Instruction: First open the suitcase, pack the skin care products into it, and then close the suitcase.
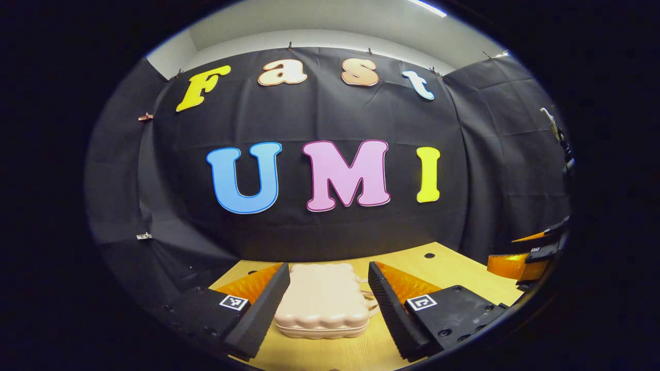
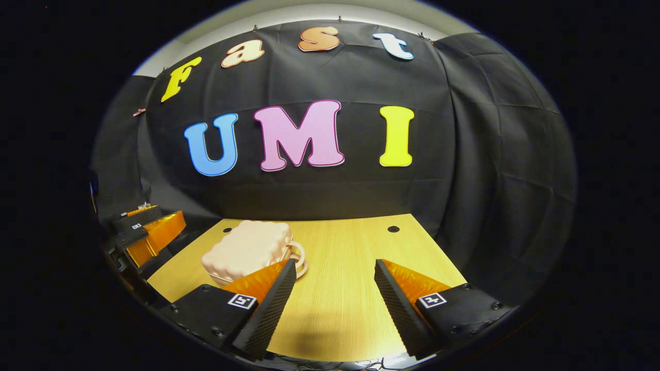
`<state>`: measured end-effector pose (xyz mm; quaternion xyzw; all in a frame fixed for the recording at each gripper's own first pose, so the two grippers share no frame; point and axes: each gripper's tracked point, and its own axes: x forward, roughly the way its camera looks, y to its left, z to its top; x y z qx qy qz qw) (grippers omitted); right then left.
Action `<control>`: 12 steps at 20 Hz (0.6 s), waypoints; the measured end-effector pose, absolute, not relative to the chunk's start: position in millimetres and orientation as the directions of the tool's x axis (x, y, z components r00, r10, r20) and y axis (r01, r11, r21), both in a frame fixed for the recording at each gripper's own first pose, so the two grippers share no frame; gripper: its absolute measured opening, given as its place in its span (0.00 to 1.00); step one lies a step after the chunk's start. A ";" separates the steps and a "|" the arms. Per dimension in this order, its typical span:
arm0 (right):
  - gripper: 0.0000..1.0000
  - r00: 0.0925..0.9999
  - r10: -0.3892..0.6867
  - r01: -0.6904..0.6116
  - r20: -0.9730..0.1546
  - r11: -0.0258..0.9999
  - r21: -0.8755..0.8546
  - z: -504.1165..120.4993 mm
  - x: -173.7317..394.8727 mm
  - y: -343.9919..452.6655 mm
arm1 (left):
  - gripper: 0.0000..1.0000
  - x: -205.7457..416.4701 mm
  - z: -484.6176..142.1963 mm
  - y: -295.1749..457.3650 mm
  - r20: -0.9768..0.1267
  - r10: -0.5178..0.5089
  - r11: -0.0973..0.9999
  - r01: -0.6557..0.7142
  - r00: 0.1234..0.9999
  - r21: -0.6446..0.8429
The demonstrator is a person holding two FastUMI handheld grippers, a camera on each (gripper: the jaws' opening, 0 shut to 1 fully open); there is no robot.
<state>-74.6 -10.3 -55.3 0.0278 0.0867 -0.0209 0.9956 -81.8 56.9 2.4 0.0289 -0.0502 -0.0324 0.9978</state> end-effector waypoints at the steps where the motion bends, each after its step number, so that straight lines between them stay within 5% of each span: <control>1: 0.97 0.984 -0.042 0.052 -0.171 0.997 0.054 -55.3 -75.7 -11.3 | 0.96 -83.2 1.2 56.3 0.094 -0.071 0.996 0.066 0.993 0.055; 12: 0.97 0.972 0.027 -0.013 -0.232 0.998 0.062 -87.1 -93.7 24.7 | 0.97 -106.1 -20.6 77.1 0.075 0.047 0.999 -0.047 0.996 -0.009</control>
